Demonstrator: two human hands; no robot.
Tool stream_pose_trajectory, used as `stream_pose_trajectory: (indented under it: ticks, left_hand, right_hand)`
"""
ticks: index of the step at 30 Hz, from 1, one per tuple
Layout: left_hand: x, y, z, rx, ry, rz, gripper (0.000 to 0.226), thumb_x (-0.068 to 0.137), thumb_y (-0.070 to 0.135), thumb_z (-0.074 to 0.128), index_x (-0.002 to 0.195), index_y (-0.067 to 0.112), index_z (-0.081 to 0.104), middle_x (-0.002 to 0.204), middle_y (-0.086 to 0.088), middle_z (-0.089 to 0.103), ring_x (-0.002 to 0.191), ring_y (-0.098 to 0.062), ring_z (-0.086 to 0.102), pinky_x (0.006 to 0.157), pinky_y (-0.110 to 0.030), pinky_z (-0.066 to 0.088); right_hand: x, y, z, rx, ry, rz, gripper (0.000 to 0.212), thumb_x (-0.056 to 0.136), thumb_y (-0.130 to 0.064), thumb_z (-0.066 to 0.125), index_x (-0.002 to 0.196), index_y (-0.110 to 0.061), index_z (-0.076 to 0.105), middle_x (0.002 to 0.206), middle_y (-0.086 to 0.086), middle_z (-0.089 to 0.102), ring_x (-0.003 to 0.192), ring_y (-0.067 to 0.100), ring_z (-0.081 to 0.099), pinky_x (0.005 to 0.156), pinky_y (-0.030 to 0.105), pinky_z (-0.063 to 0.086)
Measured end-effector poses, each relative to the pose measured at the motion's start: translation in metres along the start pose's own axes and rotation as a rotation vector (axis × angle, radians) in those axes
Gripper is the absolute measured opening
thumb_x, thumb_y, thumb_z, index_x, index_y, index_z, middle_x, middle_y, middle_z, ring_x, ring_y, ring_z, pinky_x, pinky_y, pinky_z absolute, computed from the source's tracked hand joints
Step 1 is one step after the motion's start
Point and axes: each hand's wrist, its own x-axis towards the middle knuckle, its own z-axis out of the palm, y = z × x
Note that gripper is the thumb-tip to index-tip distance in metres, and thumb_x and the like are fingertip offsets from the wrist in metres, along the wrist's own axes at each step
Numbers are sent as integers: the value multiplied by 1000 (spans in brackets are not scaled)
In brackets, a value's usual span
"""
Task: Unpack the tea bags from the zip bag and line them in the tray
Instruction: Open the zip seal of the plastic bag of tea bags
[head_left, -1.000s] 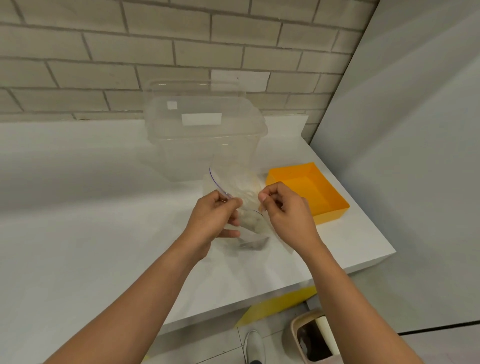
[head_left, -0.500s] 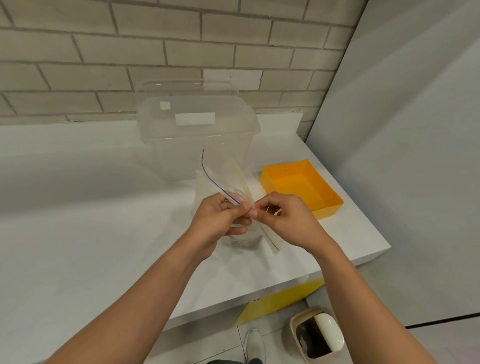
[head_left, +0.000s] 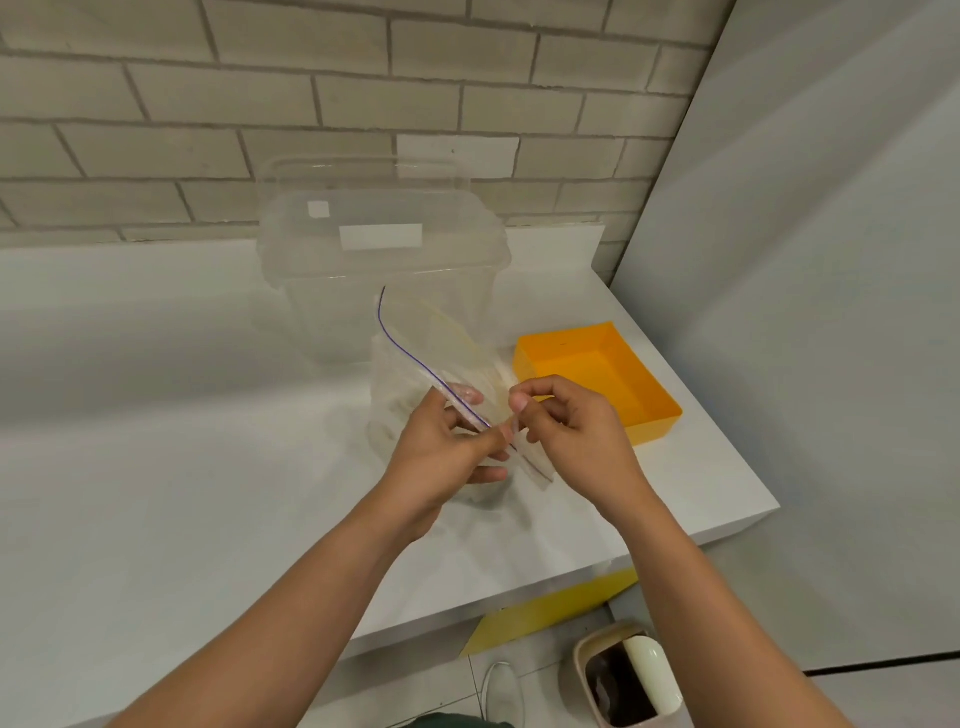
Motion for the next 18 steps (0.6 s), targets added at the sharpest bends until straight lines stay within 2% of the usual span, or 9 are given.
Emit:
stream_pose_trajectory:
  ticks: [1,3,5,9,12,15,18]
  left_hand:
    - [1,-1,2,-3,16,26,44,85,11,84,116,14,53,107,-20,70,78,-21,74,68,-34,61]
    - [2,-3,3,2,35,64,44,84,9,85,115,14,54,106,-23,67,77,-22,74,69,-32,61]
    - [1,-5,4,24,28,97,44,84,9,85,115,14,55,105,-23,68,76,-23,75,72,-33,62]
    - [-1,-11,2,122,41,140,39,86,6,82,113,18,56,96,-16,70,74,-25,75,78,-45,65]
    - [-5,-15,0,173,94,135,40,84,-3,77,109,21,55,81,-1,70,69,-23,74,79,-51,64]
    - [-14,-18,0,246,64,103,44,81,-1,79,108,23,54,84,1,71,67,-14,70,72,-41,64]
    - [-19,-18,-3,370,61,103,55,75,14,89,112,27,50,92,4,70,71,-5,67,69,-28,60]
  right_hand:
    - [-1,2,-3,12,-19,7,6,97,-35,68,98,-31,72,80,-7,76,82,19,70,82,44,58]
    - [-3,5,-9,-32,-77,-5,7,94,-33,72,99,-29,74,87,-12,76,83,6,67,76,25,53]
    - [-4,7,-11,-112,-125,-26,6,93,-30,73,97,-26,76,91,-14,74,82,4,65,71,17,48]
    - [-1,13,-9,-198,-101,-34,11,99,-24,65,94,-24,74,86,-12,72,79,6,65,69,20,49]
    - [2,16,-7,-197,23,-30,12,103,-21,57,95,-21,67,80,-11,73,66,3,61,57,14,40]
    - [9,15,-9,-183,106,-27,14,105,-20,54,98,-20,66,77,-14,73,57,2,56,52,13,33]
    - [15,13,-11,-165,121,-33,14,105,-23,53,101,-21,66,79,-16,73,67,3,62,58,21,43]
